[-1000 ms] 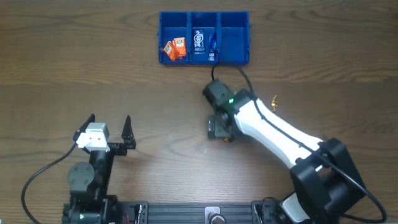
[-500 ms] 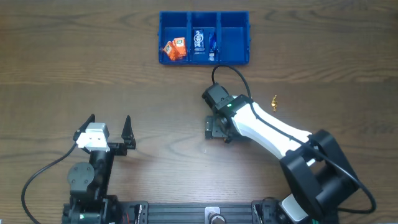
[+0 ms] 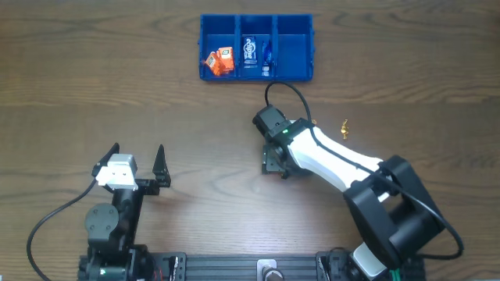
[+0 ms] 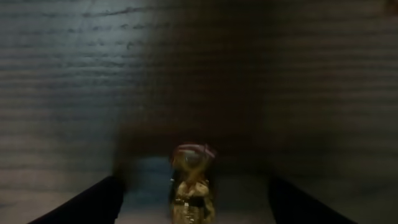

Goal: Sort Candies Into Trays

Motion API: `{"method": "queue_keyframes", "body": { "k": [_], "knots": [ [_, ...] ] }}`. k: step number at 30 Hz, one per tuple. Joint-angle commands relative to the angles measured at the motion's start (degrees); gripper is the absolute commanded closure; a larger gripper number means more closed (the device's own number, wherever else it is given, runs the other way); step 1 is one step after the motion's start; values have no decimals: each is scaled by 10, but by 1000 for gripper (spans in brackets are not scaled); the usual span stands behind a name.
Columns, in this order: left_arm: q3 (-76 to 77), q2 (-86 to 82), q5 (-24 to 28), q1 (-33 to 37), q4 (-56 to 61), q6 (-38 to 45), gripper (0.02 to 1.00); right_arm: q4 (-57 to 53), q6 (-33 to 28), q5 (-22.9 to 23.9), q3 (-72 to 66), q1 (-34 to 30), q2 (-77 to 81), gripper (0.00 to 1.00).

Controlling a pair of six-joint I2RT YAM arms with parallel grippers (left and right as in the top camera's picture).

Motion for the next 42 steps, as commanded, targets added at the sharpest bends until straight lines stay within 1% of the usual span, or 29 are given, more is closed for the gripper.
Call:
{"method": "queue_keyframes", "body": {
  "k": [1,3,4,7,8,10,16,21,24,27,29,33,35,38,40,42],
  "knots": [
    [-10,-4,10,3,-20,4,20,6,3,14,-2,-1,10,301],
    [-10,-4,10,3,-20,4,20,9,3,14,-2,-1,10,393],
    [-10,-4,10,3,-20,4,20,9,3,14,-2,-1,10,457],
    [-10,-4,10,3,-20,4,20,9,3,14,-2,-1,10,584],
    [-10,-4,10,3,-20,4,20,9,3,14,-2,-1,10,612],
    [-10,-4,10,3,-20,4,20,8,3,11,-2,-1,10,715],
    [-10,-4,10,3,-20,4,23,5,3,12,-2,-1,10,787],
    [-10,-4,10,3,-20,4,20,9,5,12,-2,-1,10,869],
    [-10,-4,10,3,-20,4,20,11,5,20,8,-1,-5,871],
    [-10,-4,10,3,-20,4,20,-26,2,68,68,-17,-49,897],
    [-10,-4,10,3,-20,4,20,-53,-26,84,134,-40,-73,919],
    [-10,-4,10,3,-20,4,20,-80,-96,100,293,-84,-71,921],
    [-10,-4,10,3,-20,4,20,-77,-122,113,364,-105,-54,917],
    [-10,-4,10,3,-20,4,20,-65,-137,141,441,-130,-11,917],
    [-10,-4,10,3,-20,4,23,-40,-138,158,469,-143,27,904],
    [-10,-4,10,3,-20,4,20,-3,-155,158,471,-148,56,862]
  ]
}}
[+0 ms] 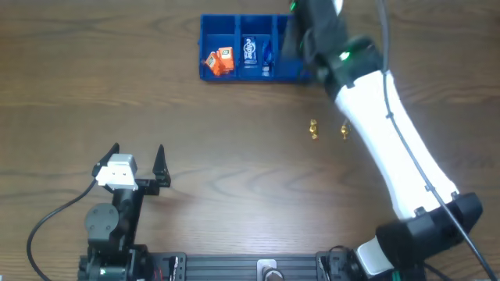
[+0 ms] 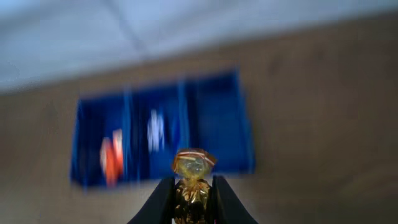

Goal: Sort Candies Into Trays

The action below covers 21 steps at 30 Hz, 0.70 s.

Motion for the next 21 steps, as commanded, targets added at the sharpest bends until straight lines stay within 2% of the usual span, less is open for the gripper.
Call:
{"method": "queue_keyframes", "body": {
  "k": [1,9,18,19,21],
  "knots": [
    [-10,-4,10,3,-20,4,23,52,-53,42,16,-17,98,862],
    [-10,-4,10,3,-20,4,20,97,-59,42,16,-24,194,871],
    [-10,-4,10,3,-20,4,23,105,-59,42,16,-30,212,858],
    [-10,-4,10,3,-20,4,23,105,-59,42,16,-31,212,818],
    [-10,-4,10,3,-20,4,20,103,-59,42,16,-32,212,656]
  ]
}}
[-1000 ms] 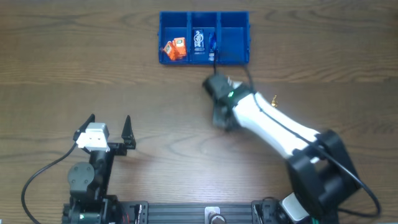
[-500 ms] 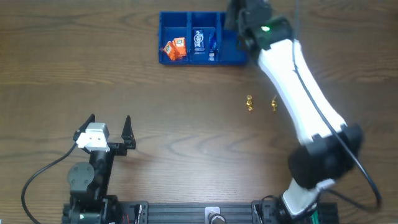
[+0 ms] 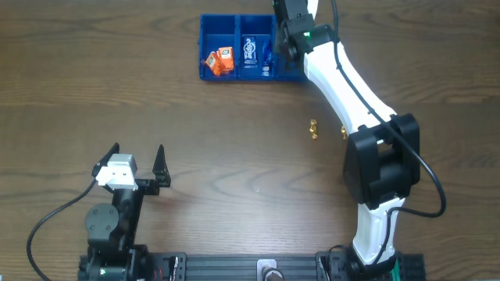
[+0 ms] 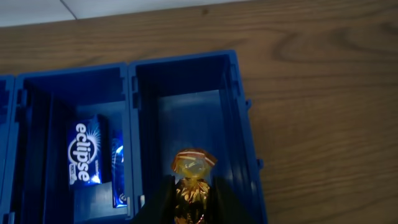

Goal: Sort Candies Into Trays

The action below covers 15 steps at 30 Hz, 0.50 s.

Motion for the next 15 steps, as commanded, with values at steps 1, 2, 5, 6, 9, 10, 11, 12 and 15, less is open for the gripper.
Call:
{"method": "queue_keyframes", "body": {
  "k": [1,2,5,6,9,10,11,12,15],
  "knots": [
    [-10,-4,10,3,-20,4,20,-2,-7,9,2,-9,0,492],
    [-10,-4,10,3,-20,4,20,-2,-7,9,2,-9,0,435],
    [-10,-4,10,3,-20,4,23,-8,-9,10,2,-6,-4,417],
    [-10,-4,10,3,-20,4,20,-10,-9,10,2,-4,-8,417],
    [-10,-4,10,3,-20,4,20,-34,-18,5,-1,-3,-35,415],
    [-10,-4,10,3,-20,4,20,-52,-18,5,-4,-3,-53,417],
    [-10,-4,10,3,-20,4,20,-75,-27,5,-26,-6,-91,419],
    [-10,-4,10,3,-20,4,20,-80,-37,3,-45,-8,-113,417],
    [-10,-4,10,3,-20,4,20,-87,-63,-17,-126,-12,-184,417]
  ]
}}
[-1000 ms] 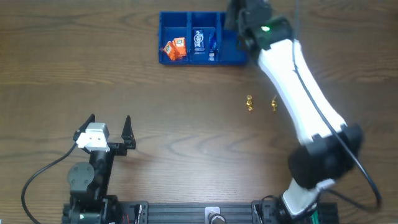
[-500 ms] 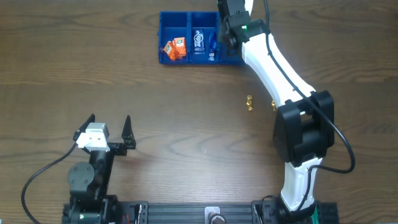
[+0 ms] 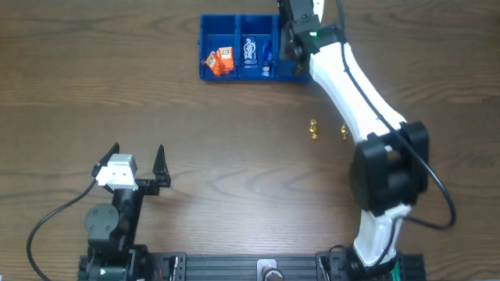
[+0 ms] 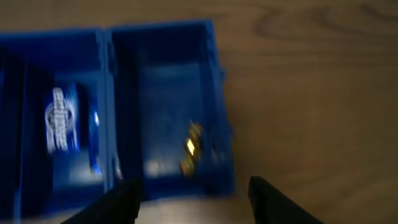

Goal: Sort Candies Into Trays

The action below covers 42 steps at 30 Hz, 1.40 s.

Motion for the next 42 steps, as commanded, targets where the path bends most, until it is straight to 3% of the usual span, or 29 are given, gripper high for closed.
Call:
{"method": "queue_keyframes", "body": {
  "k": [1,7,11,31,36,42],
  "knots": [
    [-10,-4,10,3,-20,4,18,-11,-43,-23,-123,-7,-149,415],
    [-10,-4,10,3,-20,4,20,30,12,-72,-309,-16,-203,417],
    [-10,-4,10,3,-20,4,20,78,14,-112,-376,-21,-193,426],
    [-10,-4,10,3,-20,4,23,140,18,-113,-419,-21,-103,470],
    [-10,-4,10,3,-20,4,23,141,18,-112,-419,-21,-103,560],
    [-10,-4,10,3,-20,4,20,145,18,-111,-422,-21,-101,581]
  ]
}}
